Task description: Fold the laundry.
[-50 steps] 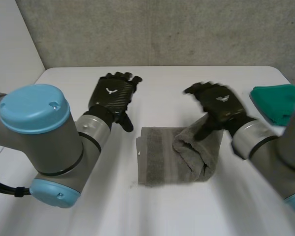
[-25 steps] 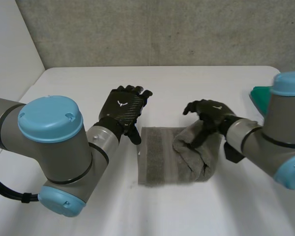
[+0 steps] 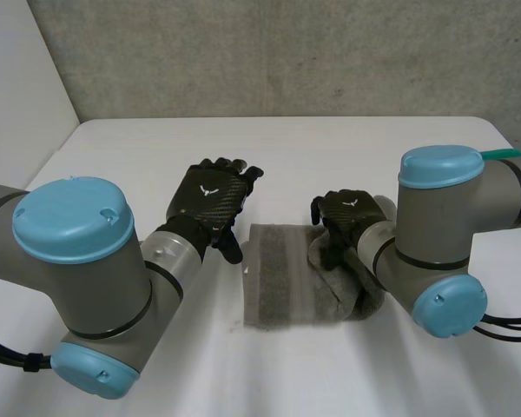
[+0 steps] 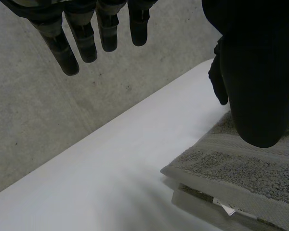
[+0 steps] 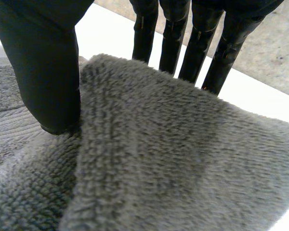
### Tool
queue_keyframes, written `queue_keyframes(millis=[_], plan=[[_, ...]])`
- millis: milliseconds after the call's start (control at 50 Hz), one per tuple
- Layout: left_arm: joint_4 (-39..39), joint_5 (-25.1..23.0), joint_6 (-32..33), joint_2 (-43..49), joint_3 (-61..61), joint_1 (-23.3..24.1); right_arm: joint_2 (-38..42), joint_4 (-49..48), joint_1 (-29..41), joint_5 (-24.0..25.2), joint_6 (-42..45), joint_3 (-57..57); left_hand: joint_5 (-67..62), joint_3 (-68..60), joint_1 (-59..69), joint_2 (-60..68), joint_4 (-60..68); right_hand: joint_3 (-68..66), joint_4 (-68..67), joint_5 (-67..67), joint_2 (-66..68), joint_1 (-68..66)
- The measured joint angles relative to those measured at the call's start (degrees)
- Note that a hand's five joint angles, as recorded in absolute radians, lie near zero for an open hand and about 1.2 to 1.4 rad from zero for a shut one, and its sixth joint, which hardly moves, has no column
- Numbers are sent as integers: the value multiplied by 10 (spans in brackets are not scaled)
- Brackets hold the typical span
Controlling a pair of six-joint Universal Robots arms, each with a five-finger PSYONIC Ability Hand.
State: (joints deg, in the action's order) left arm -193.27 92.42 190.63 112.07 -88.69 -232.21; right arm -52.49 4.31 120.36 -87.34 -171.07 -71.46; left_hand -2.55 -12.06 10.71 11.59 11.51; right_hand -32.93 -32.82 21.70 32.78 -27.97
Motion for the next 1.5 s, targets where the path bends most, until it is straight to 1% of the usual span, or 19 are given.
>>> queue_keyframes(millis=[160,180,200,220,260,280,480,580,700,940,960,1000,1020,1060,1080,1240,1300,1400,1500], plan=[[0,0,0,0,-1,0,-12,-3,-1,-6,9,-9,0,0,0,0,0,-8,-9,8,6,-5],[0,0,0,0,-1,0,-12,-3,-1,-7,10,-9,0,0,0,0,0,-77,-78,72,81,-69],[0,0,0,0,-1,0,-11,-4,-1,-7,13,-10,0,0,0,0,0,-77,-78,72,81,-69],[0,0,0,-1,-2,0,-11,-5,-1,-7,18,-10,0,0,0,0,0,-232,-233,220,237,-211],[0,0,0,-1,-3,0,-9,-6,-1,-8,24,-11,0,0,0,0,0,-232,-233,220,237,-211],[0,1,0,-1,-3,0,-9,-7,-1,-8,32,-11,0,0,0,0,0,-327,-335,327,341,-274],[1,4,1,-22,-9,-15,-23,-16,12,-5,79,-6,0,0,0,0,0,-337,-348,336,345,-274],[0,7,1,-52,-19,-42,-52,-48,83,30,105,-19,0,0,0,0,0,-337,-349,336,345,-274],[-1,21,-1,-74,-33,-64,-49,-60,138,67,152,-45,0,0,0,0,0,-337,-349,336,345,-274],[-3,33,-3,-75,-50,-69,-13,-59,154,73,183,-59,0,0,0,0,0,-337,-350,336,345,-274],[-4,33,-3,-74,-49,-69,-18,-60,151,72,178,-60,0,0,0,0,0,-207,-216,215,211,-145],[-4,32,-3,-74,-48,-68,-26,-60,148,72,171,-63,0,0,0,0,0,-36,-45,48,34,1],[-5,31,-3,-73,-46,-68,-36,-60,147,73,163,-65,0,0,0,0,0,106,100,-91,-111,106],[-6,30,-3,-72,-41,-68,-50,-60,145,73,152,-71,0,0,0,0,0,139,134,-122,-148,128],[-7,30,-3,-71,-38,-68,-65,-61,142,73,138,-76,0,0,0,0,0,194,188,-172,-193,161],[-16,15,-8,-49,2,-51,-162,-51,74,64,26,-122,0,0,0,0,0,209,194,-181,-202,164],[-13,-22,-30,-13,40,-24,-188,-29,18,56,-40,-135,0,0,0,0,0,209,194,-181,-202,164],[3,-55,-58,25,68,-3,-188,-2,-17,56,-90,-133,0,0,0,0,0,209,194,-181,-202,164],[31,-68,-77,65,84,13,-144,15,-23,62,-114,-114,0,0,0,0,0,209,194,-181,-202,164]])
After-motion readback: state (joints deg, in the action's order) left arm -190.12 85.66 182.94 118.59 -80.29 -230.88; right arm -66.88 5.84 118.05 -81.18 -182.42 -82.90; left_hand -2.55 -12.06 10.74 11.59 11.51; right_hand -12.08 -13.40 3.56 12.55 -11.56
